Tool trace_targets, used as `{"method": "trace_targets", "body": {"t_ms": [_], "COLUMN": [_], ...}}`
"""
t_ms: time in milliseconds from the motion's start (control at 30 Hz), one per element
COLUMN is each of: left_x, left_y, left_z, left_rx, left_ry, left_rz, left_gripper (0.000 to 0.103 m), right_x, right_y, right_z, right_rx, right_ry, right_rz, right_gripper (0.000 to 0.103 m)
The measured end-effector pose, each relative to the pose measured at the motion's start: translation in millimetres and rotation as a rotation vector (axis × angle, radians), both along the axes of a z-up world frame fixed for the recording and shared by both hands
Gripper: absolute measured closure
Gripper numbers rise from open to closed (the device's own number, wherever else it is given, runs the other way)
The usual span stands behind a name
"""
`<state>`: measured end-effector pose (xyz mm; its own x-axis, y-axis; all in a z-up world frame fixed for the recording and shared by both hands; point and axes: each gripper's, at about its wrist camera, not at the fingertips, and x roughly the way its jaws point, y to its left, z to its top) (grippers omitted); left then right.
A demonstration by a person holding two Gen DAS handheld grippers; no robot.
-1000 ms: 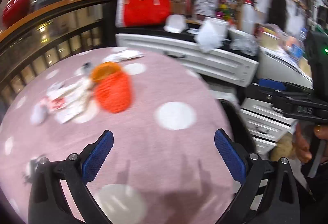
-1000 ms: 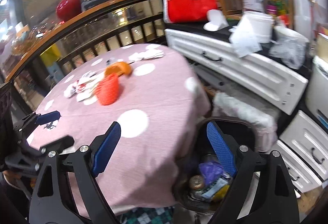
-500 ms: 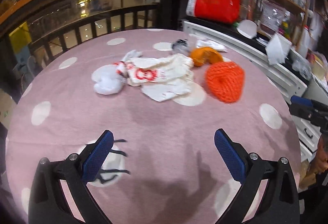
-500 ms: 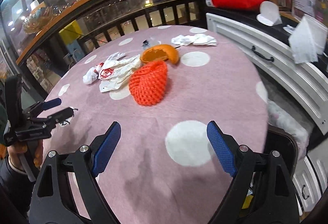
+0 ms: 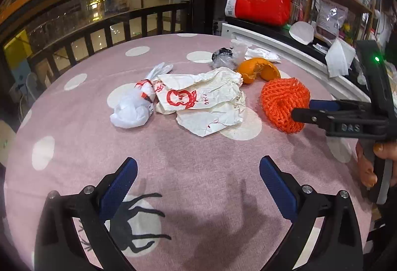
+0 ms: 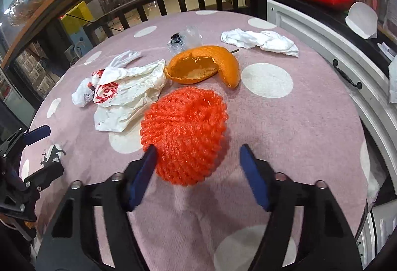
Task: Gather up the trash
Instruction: 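Move both grippers back over the table, then grasp the white paper wrapper with the left gripper while the right gripper grasps the orange foam net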
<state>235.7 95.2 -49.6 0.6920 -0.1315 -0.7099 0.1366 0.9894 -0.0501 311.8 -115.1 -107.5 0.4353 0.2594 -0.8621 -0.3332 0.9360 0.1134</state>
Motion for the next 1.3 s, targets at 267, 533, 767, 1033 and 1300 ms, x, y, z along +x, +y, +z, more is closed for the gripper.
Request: {"method": "trace_targets", "body": {"t_ms": [267, 533, 767, 1033, 1300], "left_x": [35.0, 77.8, 97.2, 93.1, 70.9], "left_y": [-17.8, -41.1, -46.9, -42.4, -42.4], "left_z": [-4.5, -15.3, -27.3, -23.6, -4.0], "left_rx": [0.027, 0.061, 0.079, 0.032, 0.005], "left_ry": [0.017, 0.043, 0.089, 0.096, 0.026], "left_rz": [-0.046, -0.059, -0.034, -0.002, 0.019], "left_gripper": [0.006, 0.009, 0.033, 0.072, 0.084], "right_x": [-8.6, -31.9, -43.8, -53.4, -68.6], "right_y": [0.8, -18.3, -33.6, -49.0, -63.6], "right_z": [11.0, 36.7, 41.4, 40.1, 42.7], "right_rx": [0.015, 0.047, 0.069, 0.078, 0.087], "right_ry": [-0.039, -0.079, -0.078, -0.086, -0.094], "right_rz": [0.039, 0.03, 0.0, -0.032, -0.041], "right_gripper": [0.079, 0.079, 0.079, 0.079, 0.079]}}
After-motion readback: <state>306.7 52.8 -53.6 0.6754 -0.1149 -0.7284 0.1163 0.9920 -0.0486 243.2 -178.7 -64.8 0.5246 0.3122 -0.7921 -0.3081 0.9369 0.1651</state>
